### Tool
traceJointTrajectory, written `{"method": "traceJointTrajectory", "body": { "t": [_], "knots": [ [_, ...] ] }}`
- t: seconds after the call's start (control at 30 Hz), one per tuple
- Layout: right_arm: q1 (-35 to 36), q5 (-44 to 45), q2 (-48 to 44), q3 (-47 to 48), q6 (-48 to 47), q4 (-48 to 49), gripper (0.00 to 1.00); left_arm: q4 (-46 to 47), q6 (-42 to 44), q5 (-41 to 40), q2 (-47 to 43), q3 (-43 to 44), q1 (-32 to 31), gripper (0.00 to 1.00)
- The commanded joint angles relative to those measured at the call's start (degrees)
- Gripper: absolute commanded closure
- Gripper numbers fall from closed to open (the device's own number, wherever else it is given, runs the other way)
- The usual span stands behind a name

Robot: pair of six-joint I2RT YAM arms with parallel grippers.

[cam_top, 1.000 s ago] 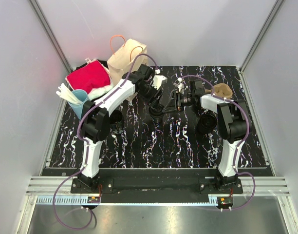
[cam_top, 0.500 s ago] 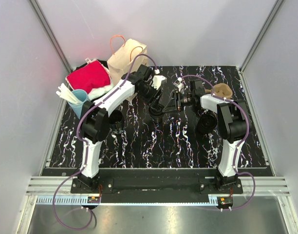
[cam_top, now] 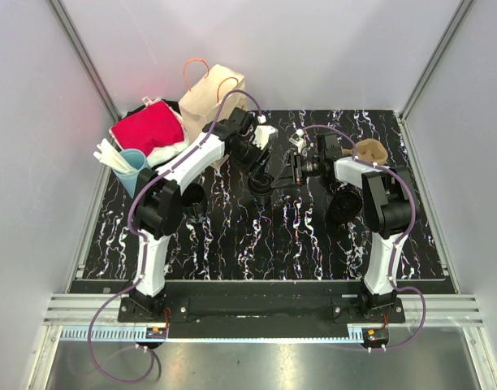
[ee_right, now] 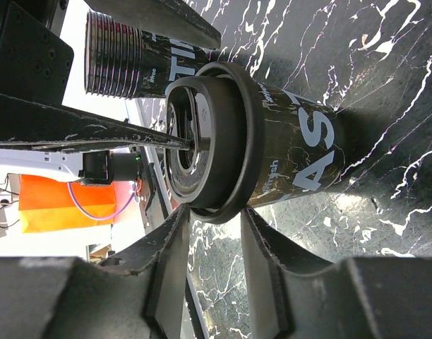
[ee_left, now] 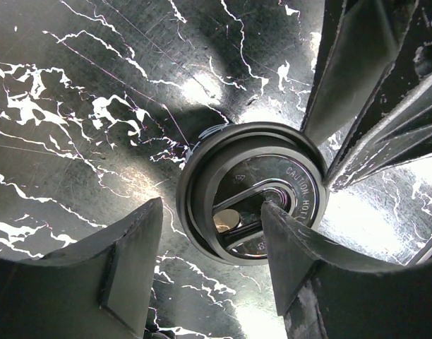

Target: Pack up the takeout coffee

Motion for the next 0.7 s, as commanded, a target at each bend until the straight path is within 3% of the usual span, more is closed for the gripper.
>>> {"method": "traceJointTrajectory", "body": {
  "t": [0.0, 0.67],
  "knots": [
    [0.92, 0.35, 0.66, 0.16, -0.85, 1.74, 0.62, 0.43, 0.18, -1.94, 0.1, -1.15, -0.02, 0.39],
    [3.29, 8.17, 3.65, -0.11, -1.56, 1.83, 0.69, 0.43, 0.79, -2.03, 0.37, -2.64, 0.16, 0.39]
  ]
}}
